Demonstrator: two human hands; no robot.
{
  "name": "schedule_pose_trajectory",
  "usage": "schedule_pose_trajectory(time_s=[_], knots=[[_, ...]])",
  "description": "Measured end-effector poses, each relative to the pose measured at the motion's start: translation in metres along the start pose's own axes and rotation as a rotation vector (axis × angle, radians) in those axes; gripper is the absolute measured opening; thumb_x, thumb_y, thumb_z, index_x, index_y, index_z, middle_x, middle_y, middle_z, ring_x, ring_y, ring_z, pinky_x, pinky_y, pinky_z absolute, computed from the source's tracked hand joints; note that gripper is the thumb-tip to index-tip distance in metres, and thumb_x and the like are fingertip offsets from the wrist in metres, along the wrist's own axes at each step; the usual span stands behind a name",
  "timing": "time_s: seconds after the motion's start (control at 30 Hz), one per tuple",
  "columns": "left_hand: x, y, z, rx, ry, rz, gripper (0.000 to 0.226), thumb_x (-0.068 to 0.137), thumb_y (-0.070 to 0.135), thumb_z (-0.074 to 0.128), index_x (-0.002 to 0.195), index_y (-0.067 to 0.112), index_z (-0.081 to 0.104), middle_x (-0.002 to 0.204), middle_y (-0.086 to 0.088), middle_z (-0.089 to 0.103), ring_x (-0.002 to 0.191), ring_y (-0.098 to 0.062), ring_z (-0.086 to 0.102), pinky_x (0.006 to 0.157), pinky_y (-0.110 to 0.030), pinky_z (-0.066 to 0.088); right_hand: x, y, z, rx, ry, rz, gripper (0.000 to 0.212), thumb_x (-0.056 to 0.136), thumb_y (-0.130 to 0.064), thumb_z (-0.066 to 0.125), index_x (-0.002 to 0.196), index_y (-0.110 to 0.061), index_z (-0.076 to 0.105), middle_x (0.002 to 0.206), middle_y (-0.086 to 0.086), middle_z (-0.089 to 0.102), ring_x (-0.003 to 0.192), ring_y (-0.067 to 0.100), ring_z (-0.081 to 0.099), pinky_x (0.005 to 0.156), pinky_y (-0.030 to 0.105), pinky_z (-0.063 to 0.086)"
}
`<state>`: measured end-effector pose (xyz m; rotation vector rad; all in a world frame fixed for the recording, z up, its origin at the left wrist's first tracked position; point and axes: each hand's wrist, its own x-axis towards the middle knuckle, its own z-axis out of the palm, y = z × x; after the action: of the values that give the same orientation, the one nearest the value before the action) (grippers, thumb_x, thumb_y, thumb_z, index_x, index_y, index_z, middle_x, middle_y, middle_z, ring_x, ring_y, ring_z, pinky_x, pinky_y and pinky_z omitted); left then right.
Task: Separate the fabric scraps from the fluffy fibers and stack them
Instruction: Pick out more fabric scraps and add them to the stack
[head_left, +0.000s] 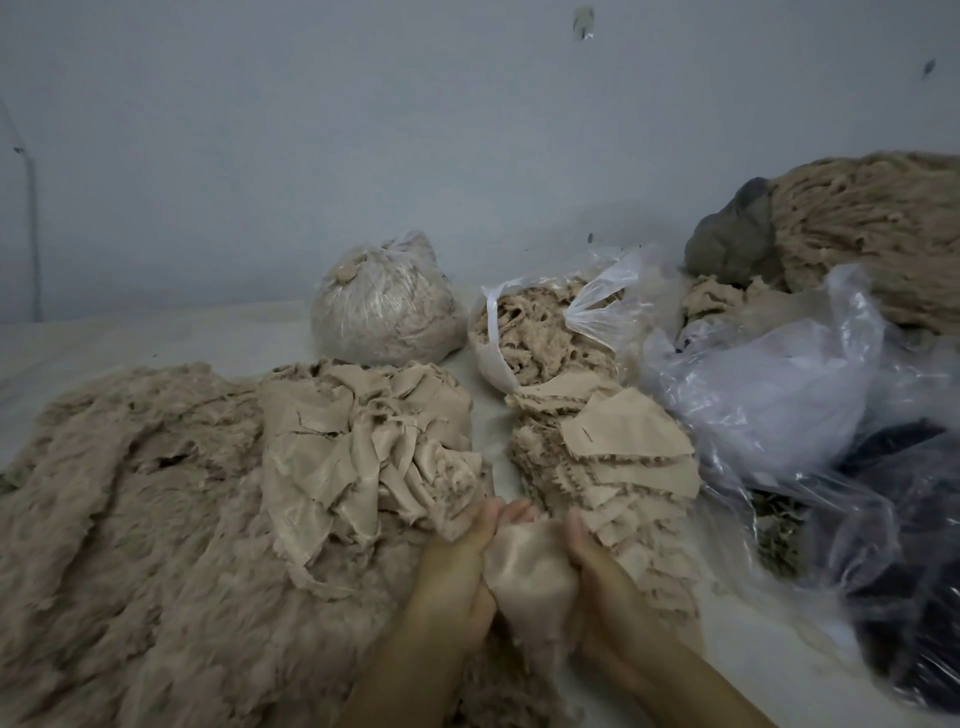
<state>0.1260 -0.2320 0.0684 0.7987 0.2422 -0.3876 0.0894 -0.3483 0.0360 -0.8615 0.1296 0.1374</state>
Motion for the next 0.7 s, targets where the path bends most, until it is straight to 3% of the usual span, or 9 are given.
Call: schedule_pose_trajectory(time_s=[0.1,0.17,0.3,0.37,0.43,0.5,0.57,0.67,0.7], knots=[[0.0,-0.001,-0.004,0.161,0.078,0.128,0.029,0.1,0.015,0.041,0.092,-0.004,0.061,0.086,-0.02,0.073,0.068,-0.021,0.072,0.052,-0.027,0.056,0.009,-0.003,0.006,-0.234,0.285,-0.223,0.037,0.083,-0.031,0.063,0.1,0.001,0.07,0.093,0.021,0.073,0.083,0.029,0.071,0.067,0.032,0.058],[0.001,0.005,-0.013,0.299,0.124,0.222,0.031,0.102,0.02,0.037,0.092,0.0,0.058,0.072,-0.013,0.073,0.061,-0.019,0.07,0.051,-0.026,0.055,0.013,-0.015,0.009,-0.289,0.406,-0.343,0.02,0.089,-0.02,0.063,0.101,-0.006,0.07,0.09,0.009,0.075,0.084,0.022,0.071,0.07,0.029,0.058],[0.001,0.019,-0.032,0.436,0.181,0.291,0.03,0.1,0.022,0.041,0.084,0.001,0.056,0.046,-0.002,0.057,0.036,-0.01,0.051,0.037,-0.021,0.045,0.024,-0.064,0.009,-0.452,0.413,-0.512,0.011,0.091,-0.017,0.063,0.094,-0.014,0.073,0.091,-0.001,0.076,0.083,0.005,0.07,0.075,0.021,0.055],[0.0,0.022,-0.036,0.465,0.157,0.244,0.027,0.095,0.025,0.05,0.083,0.002,0.058,0.05,-0.003,0.058,0.039,-0.011,0.053,0.039,-0.022,0.046,0.036,-0.091,0.009,-0.597,0.428,-0.58,0.027,0.091,-0.027,0.062,0.109,-0.008,0.071,0.103,0.007,0.073,0.096,0.013,0.069,0.083,0.031,0.056],[-0.001,0.024,-0.036,0.432,0.131,0.162,0.034,0.087,0.036,0.059,0.089,0.002,0.061,0.064,-0.007,0.066,0.051,-0.016,0.063,0.046,-0.026,0.051,0.047,-0.117,0.01,-0.805,0.49,-0.634,0.036,0.092,-0.035,0.06,0.105,-0.003,0.07,0.099,0.015,0.071,0.097,0.019,0.066,0.081,0.038,0.053],[-0.003,0.027,-0.034,0.365,0.153,0.087,0.049,0.081,0.051,0.059,0.097,0.005,0.061,0.081,-0.013,0.07,0.064,-0.022,0.068,0.051,-0.028,0.054,0.055,-0.136,0.005,-1.147,0.566,-0.623,0.034,0.093,-0.041,0.056,0.093,-0.01,0.068,0.086,0.008,0.068,0.091,0.026,0.063,0.073,0.038,0.047],[-0.002,0.029,-0.033,0.274,0.185,0.06,0.056,0.081,0.057,0.056,0.098,0.004,0.059,0.086,-0.017,0.07,0.069,-0.025,0.069,0.05,-0.03,0.055,0.057,-0.142,-0.001,-1.389,0.649,-0.627,0.029,0.092,-0.038,0.058,0.109,-0.014,0.062,0.097,0.005,0.061,0.1,0.025,0.056,0.082,0.033,0.042],[-0.002,0.029,-0.032,0.145,0.2,0.076,0.036,0.094,0.035,0.053,0.09,-0.001,0.057,0.063,-0.011,0.066,0.053,-0.02,0.063,0.045,-0.028,0.054,0.044,-0.112,0.006,-1.288,0.496,-0.766,0.008,0.092,-0.023,0.058,0.087,-0.021,0.064,0.083,-0.006,0.062,0.079,-0.002,0.056,0.071,0.009,0.039],[-0.003,0.028,-0.031,0.117,0.185,0.066,0.029,0.095,0.027,0.052,0.085,0.0,0.057,0.057,-0.009,0.063,0.048,-0.018,0.06,0.043,-0.027,0.053,0.04,-0.094,0.011,-1.223,0.381,-0.682,0.019,0.092,-0.025,0.057,0.075,-0.021,0.063,0.072,-0.009,0.061,0.066,-0.004,0.055,0.065,0.009,0.04]])
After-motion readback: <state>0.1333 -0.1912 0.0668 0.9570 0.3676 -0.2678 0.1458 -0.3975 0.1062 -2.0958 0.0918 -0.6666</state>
